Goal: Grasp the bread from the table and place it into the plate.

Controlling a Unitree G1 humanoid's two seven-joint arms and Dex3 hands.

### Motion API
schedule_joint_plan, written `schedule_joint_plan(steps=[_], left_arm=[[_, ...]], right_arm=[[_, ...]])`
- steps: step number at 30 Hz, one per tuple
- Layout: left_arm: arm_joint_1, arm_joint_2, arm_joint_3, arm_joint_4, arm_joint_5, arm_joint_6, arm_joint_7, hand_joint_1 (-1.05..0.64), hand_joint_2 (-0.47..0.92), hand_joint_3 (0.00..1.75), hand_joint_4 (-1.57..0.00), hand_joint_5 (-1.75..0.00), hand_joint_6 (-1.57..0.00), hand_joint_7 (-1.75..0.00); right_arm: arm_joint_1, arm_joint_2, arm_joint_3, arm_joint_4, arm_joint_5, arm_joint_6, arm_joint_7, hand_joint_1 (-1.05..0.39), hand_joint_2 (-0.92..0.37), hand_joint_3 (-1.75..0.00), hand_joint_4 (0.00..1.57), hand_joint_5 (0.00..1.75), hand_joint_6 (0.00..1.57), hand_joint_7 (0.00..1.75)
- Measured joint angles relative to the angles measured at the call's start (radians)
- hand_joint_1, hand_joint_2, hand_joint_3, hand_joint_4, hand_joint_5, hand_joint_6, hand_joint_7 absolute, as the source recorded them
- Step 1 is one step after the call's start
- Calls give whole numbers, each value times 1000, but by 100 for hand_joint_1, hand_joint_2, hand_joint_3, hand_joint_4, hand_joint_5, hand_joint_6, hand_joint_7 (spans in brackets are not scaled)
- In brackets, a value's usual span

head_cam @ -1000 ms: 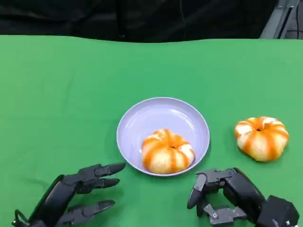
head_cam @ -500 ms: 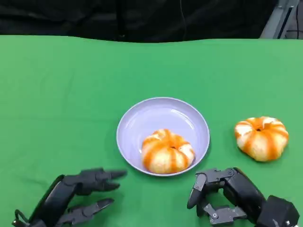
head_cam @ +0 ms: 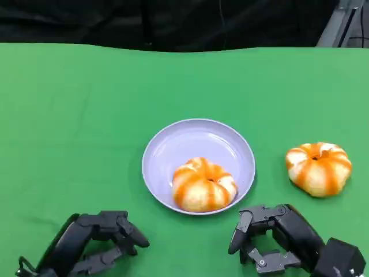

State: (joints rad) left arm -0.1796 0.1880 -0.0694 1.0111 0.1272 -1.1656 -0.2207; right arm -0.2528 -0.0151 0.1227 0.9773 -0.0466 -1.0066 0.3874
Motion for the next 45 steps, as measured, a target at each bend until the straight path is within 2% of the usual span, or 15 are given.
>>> schedule_joint_plan(steps=[10, 13, 21, 45], left_arm=[[0, 0, 0, -1, 0, 8, 0, 11, 77, 68, -95, -109, -102, -90], [0, 0, 0, -1, 0, 8, 0, 9, 68, 86, -91, -125, -101, -97], [0, -3, 0, -2, 1, 8, 5, 10, 63, 98, -89, -133, -98, -104], [0, -7, 0, -6, 3, 8, 13, 10, 64, 94, -88, -134, -96, -105]], right_arm=[[0, 0, 0, 0, 0, 0, 0, 14, -53, -112, 99, 139, 98, 107], [0, 0, 0, 0, 0, 0, 2, 15, -55, -112, 98, 139, 98, 107], [0, -1, -1, 0, 5, 0, 11, 14, -55, -111, 98, 139, 98, 106], [-1, -6, -4, 8, 19, 0, 21, 12, -55, -109, 99, 137, 99, 105]])
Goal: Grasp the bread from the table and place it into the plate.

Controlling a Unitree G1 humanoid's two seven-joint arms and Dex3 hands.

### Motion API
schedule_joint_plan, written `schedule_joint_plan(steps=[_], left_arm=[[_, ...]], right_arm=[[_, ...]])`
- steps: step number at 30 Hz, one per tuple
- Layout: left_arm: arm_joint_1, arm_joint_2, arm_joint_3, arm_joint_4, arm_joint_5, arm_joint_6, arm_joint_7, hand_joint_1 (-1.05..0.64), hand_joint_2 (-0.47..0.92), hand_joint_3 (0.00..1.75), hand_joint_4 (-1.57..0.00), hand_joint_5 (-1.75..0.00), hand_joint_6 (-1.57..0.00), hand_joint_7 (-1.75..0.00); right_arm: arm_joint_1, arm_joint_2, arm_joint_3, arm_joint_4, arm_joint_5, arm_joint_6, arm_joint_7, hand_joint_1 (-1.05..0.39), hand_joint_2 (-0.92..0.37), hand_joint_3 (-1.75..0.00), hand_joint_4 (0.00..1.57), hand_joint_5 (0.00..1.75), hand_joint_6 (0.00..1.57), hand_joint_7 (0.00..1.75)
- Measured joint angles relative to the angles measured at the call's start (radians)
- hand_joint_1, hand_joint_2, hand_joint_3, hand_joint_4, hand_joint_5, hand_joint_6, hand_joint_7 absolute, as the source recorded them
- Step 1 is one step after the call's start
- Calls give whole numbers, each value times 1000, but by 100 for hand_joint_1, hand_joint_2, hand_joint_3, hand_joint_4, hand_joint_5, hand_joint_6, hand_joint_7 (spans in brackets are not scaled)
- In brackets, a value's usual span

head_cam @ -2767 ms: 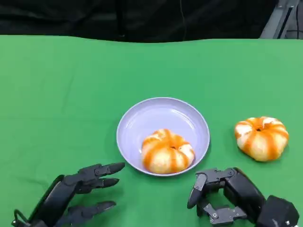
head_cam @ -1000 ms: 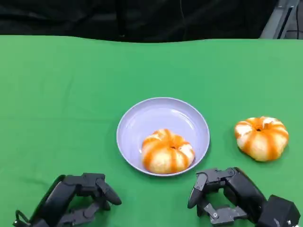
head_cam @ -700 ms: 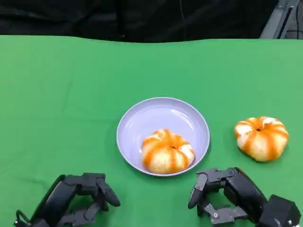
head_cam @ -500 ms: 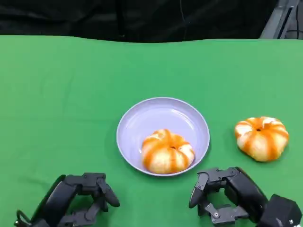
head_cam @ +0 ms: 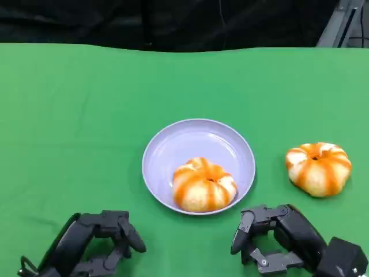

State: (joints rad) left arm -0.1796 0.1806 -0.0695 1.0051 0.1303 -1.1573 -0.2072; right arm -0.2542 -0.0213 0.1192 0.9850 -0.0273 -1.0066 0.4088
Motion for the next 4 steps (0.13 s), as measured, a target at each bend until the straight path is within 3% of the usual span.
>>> schedule_joint_plan(steps=[4], left_arm=[[0, 0, 0, -5, 0, 0, 9, 10, 63, 95, -88, -133, -97, -105]], right_arm=[[0, -6, 0, 0, 0, 0, -2, 12, -54, -110, 100, 137, 99, 105]])
